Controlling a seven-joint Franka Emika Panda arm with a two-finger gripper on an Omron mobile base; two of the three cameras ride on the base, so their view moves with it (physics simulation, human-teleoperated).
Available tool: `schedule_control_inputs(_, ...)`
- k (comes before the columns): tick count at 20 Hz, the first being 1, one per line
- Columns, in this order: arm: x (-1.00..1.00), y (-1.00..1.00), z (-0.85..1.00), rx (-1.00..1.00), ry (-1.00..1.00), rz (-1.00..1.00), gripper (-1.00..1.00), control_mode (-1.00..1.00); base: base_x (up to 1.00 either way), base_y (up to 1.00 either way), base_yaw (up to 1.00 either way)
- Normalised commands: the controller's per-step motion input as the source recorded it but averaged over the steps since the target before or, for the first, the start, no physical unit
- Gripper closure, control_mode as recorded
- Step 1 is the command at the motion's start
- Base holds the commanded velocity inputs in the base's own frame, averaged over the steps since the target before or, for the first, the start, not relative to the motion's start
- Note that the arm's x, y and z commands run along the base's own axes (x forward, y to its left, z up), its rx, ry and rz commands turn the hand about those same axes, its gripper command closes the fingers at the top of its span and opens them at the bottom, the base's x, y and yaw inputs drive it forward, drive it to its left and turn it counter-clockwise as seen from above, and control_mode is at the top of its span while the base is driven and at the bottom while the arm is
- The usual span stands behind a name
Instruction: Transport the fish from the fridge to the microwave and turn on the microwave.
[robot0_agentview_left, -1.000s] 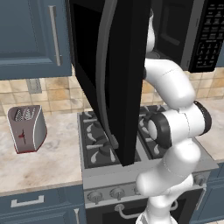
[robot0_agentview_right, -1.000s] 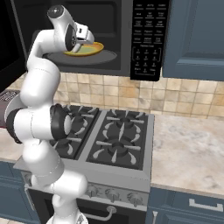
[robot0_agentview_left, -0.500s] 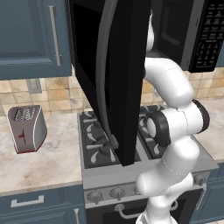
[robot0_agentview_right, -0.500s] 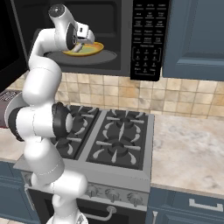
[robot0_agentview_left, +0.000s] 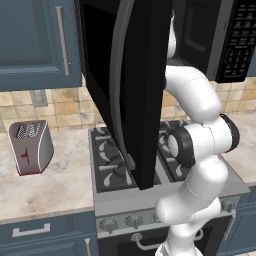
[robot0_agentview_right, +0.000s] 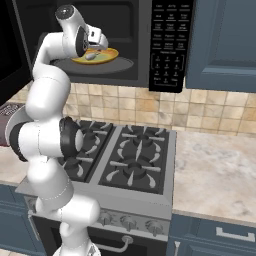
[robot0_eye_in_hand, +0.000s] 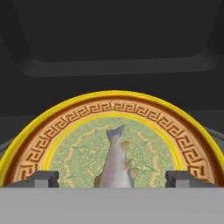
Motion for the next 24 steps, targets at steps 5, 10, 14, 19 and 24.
schedule_control_inputs(5, -0.16, -0.02, 0.0, 0.0, -0.03, 0.0, -1.0, -1.0, 0.0, 0.0, 0.0)
schedule_control_inputs(10, -0.3, -0.01, 0.0, 0.0, -0.21, 0.0, -1.0, -1.0, 0.0, 0.0, 0.0)
schedule_control_inputs(14, -0.49, -0.01, 0.0, 0.0, -0.17, 0.0, -1.0, -1.0, 0.0, 0.0, 0.0)
schedule_control_inputs(19, -0.76, -0.13, 0.0, 0.0, -0.08, 0.0, -1.0, -1.0, 0.0, 0.0, 0.0)
schedule_control_inputs(24, -0.81, -0.28, 0.11, 0.0, -0.09, 0.01, -1.0, -1.0, 0.0, 0.0, 0.0)
